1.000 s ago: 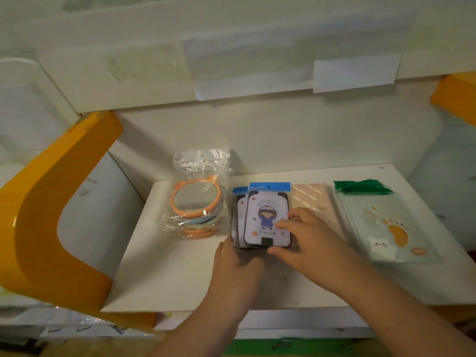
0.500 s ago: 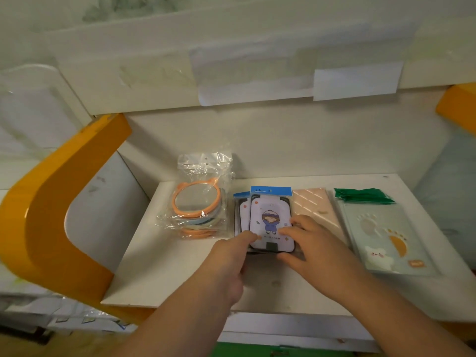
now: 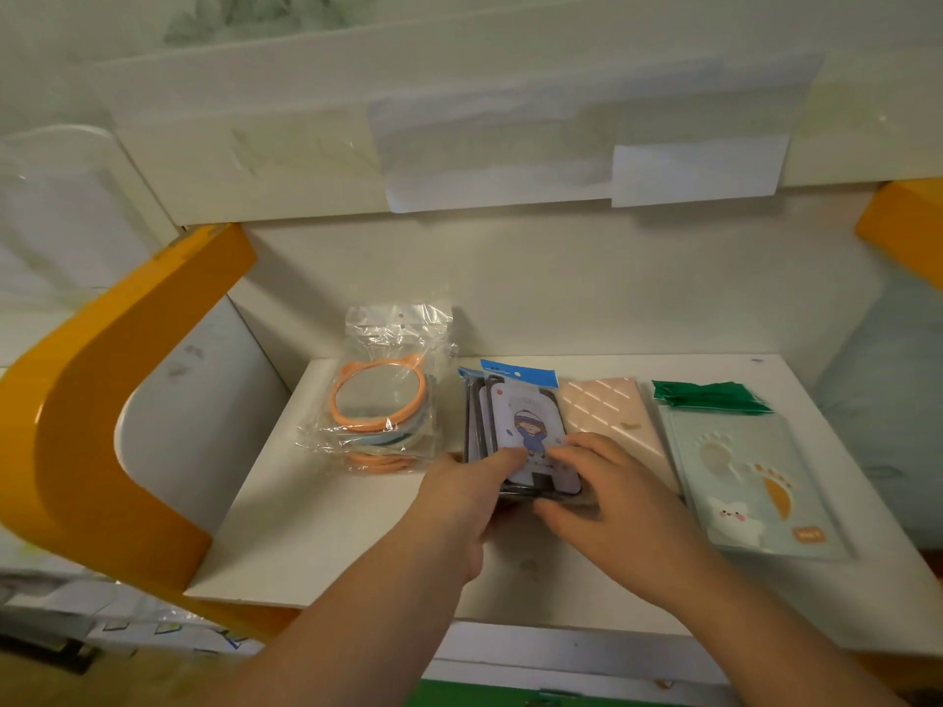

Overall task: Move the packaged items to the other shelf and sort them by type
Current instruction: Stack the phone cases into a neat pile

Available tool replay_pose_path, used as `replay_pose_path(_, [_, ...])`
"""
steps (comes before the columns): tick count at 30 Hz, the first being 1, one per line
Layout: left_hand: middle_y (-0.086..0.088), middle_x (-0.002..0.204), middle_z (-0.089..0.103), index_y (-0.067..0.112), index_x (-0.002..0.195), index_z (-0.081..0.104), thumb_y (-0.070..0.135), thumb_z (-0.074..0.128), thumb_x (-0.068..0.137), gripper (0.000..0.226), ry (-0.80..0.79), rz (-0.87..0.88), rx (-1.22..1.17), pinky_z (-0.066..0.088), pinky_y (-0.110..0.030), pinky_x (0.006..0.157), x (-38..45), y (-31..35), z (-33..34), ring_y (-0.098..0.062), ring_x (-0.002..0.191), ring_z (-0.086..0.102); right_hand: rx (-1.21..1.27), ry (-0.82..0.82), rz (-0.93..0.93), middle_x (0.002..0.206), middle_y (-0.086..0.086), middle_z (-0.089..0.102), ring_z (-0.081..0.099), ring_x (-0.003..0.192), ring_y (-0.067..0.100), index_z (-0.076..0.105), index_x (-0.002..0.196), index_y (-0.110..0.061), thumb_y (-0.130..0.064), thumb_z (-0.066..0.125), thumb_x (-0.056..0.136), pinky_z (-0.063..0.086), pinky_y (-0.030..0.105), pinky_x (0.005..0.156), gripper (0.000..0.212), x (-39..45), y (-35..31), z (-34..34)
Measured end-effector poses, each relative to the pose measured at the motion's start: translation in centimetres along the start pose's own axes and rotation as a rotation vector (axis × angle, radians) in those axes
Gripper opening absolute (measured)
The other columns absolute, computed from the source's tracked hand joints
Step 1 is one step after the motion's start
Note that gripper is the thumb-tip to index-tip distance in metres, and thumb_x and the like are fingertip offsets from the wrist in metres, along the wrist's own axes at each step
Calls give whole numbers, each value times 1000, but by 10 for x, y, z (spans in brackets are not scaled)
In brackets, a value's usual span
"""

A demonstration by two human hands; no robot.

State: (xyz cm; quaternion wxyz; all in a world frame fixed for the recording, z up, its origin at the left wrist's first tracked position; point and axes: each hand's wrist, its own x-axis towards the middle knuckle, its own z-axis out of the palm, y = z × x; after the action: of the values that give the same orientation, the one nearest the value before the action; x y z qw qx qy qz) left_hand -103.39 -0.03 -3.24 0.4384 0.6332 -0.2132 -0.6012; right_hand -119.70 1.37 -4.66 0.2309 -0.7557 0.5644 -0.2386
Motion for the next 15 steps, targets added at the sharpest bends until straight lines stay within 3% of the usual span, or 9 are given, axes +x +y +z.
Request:
replay_pose_path(5, [-5, 99, 74, 18, 112, 64, 18, 80, 76, 40, 50, 238, 129, 63, -43, 79, -18, -4, -1, -23, 91, 73, 165, 9, 39, 125, -26, 46, 46, 110, -12, 50, 128, -41, -58, 54, 90, 39, 5, 80, 42, 2, 5, 2])
replay_pose_path(7, [-3, 99, 74, 19, 112, 63, 14, 79, 79, 37, 60, 322, 151, 64, -37, 73, -26, -4, -7, -19, 88, 74, 280, -12, 74, 129, -26, 51, 50, 116, -8, 46, 132, -44, -58, 54, 90, 45, 15, 92, 45, 4, 8, 1])
replay_pose_path(10, [-1, 100, 76, 20, 113, 64, 11, 77, 82, 35, 24, 397, 112, 61, -27, 65, -37, 2, -20, -15, 84, 76, 451, -75, 80, 124, -26, 61, 58, 114, -4, 49, 129, -50, -59, 53, 92, 54, 32, 95, 38, 6, 4, -6])
replay_pose_path(13, [2, 100, 79, 24, 114, 66, 12, 76, 84, 34, -73, 434, 103, 62, -32, 74, -47, 4, -36, -15, 90, 76, 687, -36, 147, 118, -26, 65, 60, 110, -4, 53, 123, -49, -58, 57, 89, 53, 31, 94, 35, 6, -9, -12])
replay_pose_path(15, [1, 104, 78, 24, 117, 65, 10, 77, 84, 37, -164, 453, 158, 62, -39, 83, -51, -2, -44, -18, 97, 75, 960, -27, 217, 113, -17, 71, 67, 105, 5, 57, 122, -41, -54, 61, 84, 54, 37, 93, 40, 6, -23, -14])
